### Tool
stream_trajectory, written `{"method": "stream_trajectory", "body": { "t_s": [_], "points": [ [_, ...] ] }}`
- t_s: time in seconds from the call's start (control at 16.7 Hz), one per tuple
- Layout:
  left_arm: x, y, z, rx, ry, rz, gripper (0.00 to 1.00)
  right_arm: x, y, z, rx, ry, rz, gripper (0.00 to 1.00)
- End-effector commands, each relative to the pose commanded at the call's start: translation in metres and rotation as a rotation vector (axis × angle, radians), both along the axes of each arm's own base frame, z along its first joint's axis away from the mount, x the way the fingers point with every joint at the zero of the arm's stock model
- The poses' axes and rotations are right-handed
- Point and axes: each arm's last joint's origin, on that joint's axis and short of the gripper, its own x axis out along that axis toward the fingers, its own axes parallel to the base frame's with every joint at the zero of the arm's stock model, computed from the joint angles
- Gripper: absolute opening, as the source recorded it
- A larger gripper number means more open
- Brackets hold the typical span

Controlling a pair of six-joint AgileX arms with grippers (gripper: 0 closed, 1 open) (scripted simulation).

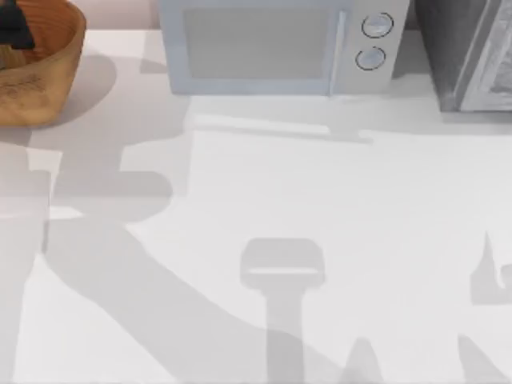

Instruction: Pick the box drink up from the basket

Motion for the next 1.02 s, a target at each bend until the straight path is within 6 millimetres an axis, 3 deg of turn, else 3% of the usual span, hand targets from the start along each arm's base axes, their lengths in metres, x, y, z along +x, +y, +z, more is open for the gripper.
{"method": "stream_trajectory", "body": {
  "t_s": [0.18,0.96,1.02],
  "points": [
    [0.0,0.0,0.0,0.0,0.0,0.0,1.0,0.0,0.0,0.0,0.0,0.0,0.0,1.0],
    [0.0,0.0,0.0,0.0,0.0,0.0,0.02,0.0,0.0,0.0,0.0,0.0,0.0,1.0],
    [0.0,0.0,0.0,0.0,0.0,0.0,0.0,0.0,0.0,0.0,0.0,0.0,0.0,1.0]
  ]
}}
